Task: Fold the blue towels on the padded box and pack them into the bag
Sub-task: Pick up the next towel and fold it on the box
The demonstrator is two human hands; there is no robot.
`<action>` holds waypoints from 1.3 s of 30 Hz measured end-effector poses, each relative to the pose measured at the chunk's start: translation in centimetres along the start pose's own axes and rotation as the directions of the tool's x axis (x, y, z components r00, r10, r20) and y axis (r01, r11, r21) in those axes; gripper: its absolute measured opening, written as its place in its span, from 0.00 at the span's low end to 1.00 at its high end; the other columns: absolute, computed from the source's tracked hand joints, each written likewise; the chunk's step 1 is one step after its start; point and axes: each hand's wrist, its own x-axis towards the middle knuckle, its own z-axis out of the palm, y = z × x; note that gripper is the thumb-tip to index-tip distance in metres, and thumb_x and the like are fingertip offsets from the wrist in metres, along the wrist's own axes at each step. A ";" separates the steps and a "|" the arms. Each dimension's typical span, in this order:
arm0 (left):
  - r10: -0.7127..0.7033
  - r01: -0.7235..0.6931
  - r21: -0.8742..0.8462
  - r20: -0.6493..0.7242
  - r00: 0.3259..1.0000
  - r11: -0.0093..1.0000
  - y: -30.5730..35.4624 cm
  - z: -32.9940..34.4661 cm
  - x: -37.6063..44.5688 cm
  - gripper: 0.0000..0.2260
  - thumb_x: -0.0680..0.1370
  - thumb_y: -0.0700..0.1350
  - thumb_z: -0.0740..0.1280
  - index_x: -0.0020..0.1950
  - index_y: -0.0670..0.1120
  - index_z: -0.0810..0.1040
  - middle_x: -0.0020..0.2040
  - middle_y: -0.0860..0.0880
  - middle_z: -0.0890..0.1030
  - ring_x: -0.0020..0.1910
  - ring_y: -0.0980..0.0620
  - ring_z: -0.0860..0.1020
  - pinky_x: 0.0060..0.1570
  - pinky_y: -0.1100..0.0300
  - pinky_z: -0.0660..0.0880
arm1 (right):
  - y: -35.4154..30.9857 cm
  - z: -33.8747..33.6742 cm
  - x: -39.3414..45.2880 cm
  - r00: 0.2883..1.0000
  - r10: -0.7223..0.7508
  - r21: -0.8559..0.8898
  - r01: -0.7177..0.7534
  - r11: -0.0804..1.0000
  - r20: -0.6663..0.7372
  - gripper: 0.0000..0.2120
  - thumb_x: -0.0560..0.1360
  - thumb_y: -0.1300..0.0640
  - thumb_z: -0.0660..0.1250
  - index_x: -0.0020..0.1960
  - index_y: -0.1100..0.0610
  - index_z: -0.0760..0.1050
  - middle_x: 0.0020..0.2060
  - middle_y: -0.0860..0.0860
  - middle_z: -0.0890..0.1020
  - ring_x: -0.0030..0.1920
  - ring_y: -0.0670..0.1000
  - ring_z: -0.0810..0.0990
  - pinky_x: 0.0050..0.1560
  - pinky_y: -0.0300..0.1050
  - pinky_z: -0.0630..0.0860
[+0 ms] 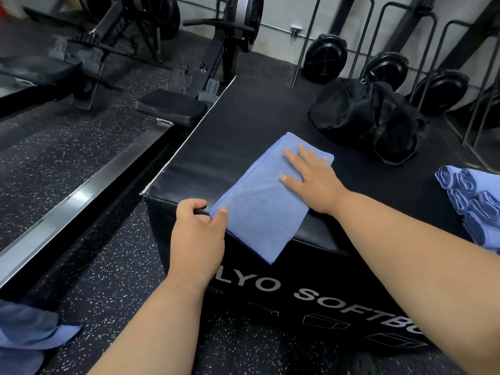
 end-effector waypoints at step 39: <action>0.055 -0.030 0.123 -0.198 0.979 0.992 2.7 2.9 0.2 0.16 0.78 0.51 0.70 0.63 0.62 0.70 0.49 0.61 0.82 0.46 0.62 0.79 0.43 0.62 0.70 | 2.3 -4.3 11.5 0.995 0.099 0.313 -0.089 0.946 -0.015 0.26 0.81 0.47 0.70 0.78 0.47 0.69 0.53 0.45 0.79 0.48 0.45 0.79 0.56 0.45 0.77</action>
